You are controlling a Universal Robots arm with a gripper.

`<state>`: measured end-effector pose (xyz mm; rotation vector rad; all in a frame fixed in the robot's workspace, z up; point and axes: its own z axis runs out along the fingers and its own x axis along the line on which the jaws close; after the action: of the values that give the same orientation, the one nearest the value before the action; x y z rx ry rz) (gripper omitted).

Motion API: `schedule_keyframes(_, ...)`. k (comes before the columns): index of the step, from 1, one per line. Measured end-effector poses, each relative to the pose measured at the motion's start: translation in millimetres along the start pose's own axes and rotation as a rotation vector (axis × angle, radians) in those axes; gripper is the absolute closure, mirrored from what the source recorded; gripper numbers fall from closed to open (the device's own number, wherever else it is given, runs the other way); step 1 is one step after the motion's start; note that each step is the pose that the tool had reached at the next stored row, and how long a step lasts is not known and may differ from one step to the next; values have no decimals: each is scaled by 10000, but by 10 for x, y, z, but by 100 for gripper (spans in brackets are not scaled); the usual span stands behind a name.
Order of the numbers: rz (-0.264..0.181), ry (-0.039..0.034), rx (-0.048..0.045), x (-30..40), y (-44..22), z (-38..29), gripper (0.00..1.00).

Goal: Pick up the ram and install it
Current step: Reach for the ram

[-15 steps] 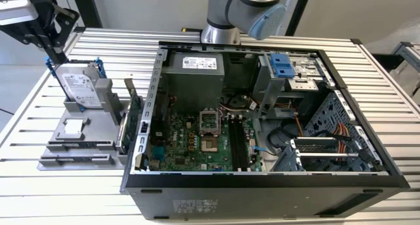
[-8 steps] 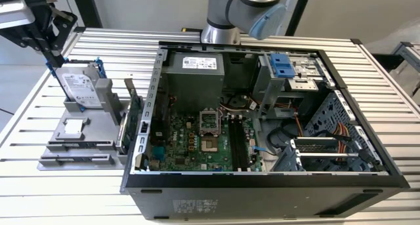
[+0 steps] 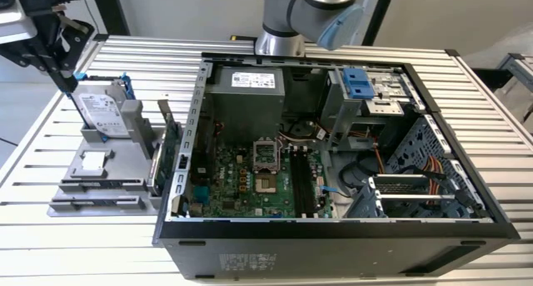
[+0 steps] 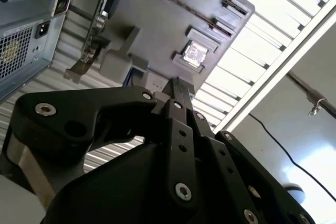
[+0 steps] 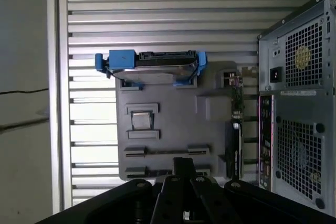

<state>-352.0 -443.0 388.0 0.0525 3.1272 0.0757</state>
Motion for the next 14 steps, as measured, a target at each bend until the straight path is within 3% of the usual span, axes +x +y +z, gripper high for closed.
schedule_keyframes(14,18,59,3,-8,-238,-8,100)
